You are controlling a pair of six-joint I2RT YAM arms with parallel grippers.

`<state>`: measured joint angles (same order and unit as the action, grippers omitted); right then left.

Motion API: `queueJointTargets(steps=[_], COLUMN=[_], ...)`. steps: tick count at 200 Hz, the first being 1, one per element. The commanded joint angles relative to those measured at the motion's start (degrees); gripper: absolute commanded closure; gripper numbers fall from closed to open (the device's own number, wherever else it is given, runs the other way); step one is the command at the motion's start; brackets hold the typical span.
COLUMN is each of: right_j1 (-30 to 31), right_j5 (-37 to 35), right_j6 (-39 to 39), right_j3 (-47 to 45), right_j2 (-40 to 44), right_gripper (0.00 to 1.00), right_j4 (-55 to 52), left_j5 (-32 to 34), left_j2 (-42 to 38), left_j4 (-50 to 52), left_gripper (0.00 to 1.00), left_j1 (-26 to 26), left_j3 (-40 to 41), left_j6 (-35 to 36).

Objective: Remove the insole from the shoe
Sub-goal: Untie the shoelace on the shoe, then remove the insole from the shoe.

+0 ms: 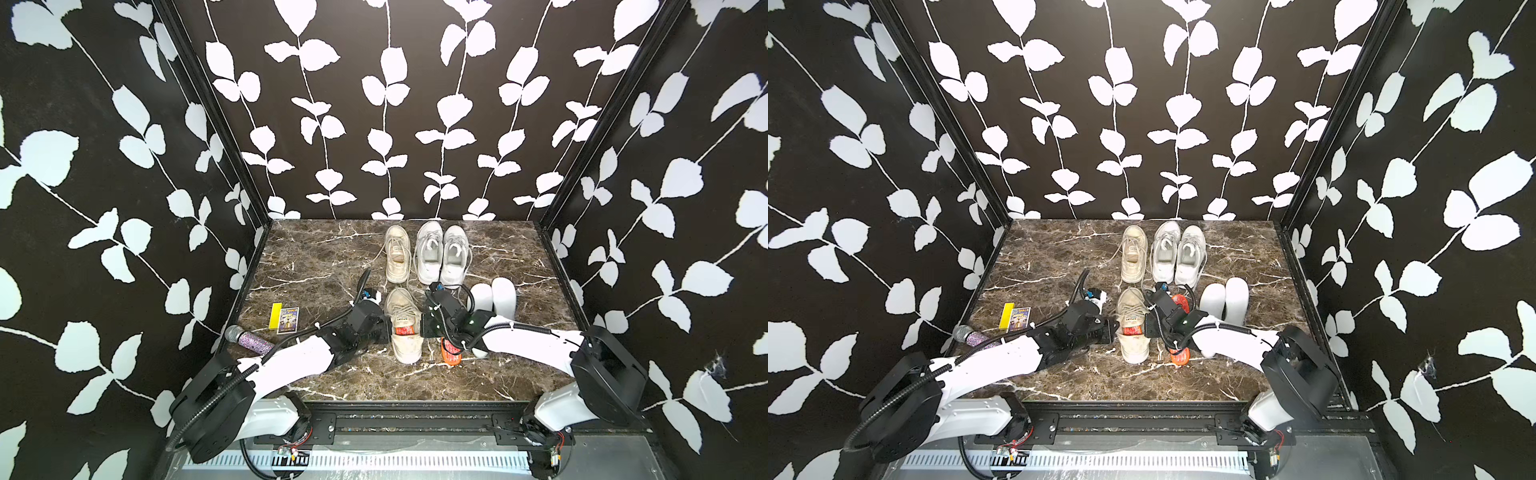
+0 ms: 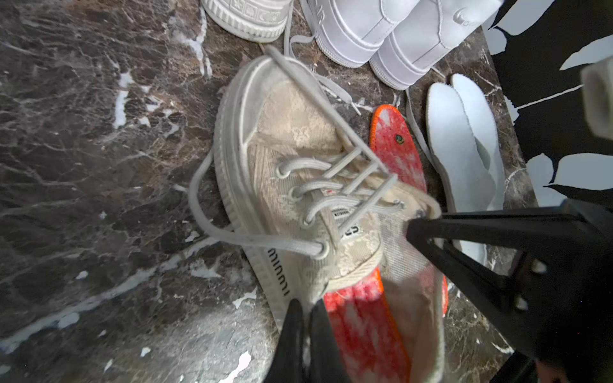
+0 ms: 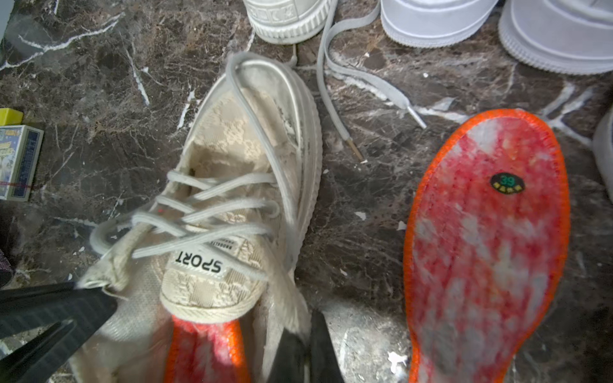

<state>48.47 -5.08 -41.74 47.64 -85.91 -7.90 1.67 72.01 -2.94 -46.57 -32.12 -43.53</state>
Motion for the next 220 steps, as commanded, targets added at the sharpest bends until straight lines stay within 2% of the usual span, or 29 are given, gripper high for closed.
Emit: queueJointTargets(steps=[1, 43, 74, 112, 143, 198, 220], right_j1=[-1.9, 0.1, 2.2, 7.0, 10.0, 10.4, 10.4], right_j5=[-5.2, -3.4, -0.2, 0.7, 2.4, 2.3, -0.1], right_j6=[1.3, 6.0, 5.7, 5.3, 3.9, -0.7, -1.8], right_j3=[0.8, 4.0, 6.2, 10.4, 12.6, 14.9, 15.2], right_j2=[-0.4, 1.5, 4.5, 4.6, 1.3, -5.2, -7.3], right_gripper=[0.97, 0.75, 0.68, 0.67, 0.68, 0.68, 0.68], right_j4=[-4.4, -7.3, -9.7, -12.4, -11.9, -16.1, -19.0], left_j5=[1.5, 0.7, 0.3, -0.1, 0.2, 1.5, 1.7], left_j2=[0.7, 1.1, 1.1, 3.4, 3.7, 2.7, 2.4], left_j4=[0.0, -0.2, -2.4, -4.1, -4.9, -4.3, -4.4], left_gripper=[1.0, 1.0, 1.0, 1.0, 1.0, 1.0, 1.0], left_j1=[1.1, -0.4, -1.4, -3.0, -3.4, -3.4, -3.4], left_j3=[-0.2, -2.3, -2.4, -3.1, -2.7, -1.8, -1.7], left_j6=[0.2, -0.5, -1.9, -2.8, -3.3, -3.6, -3.6])
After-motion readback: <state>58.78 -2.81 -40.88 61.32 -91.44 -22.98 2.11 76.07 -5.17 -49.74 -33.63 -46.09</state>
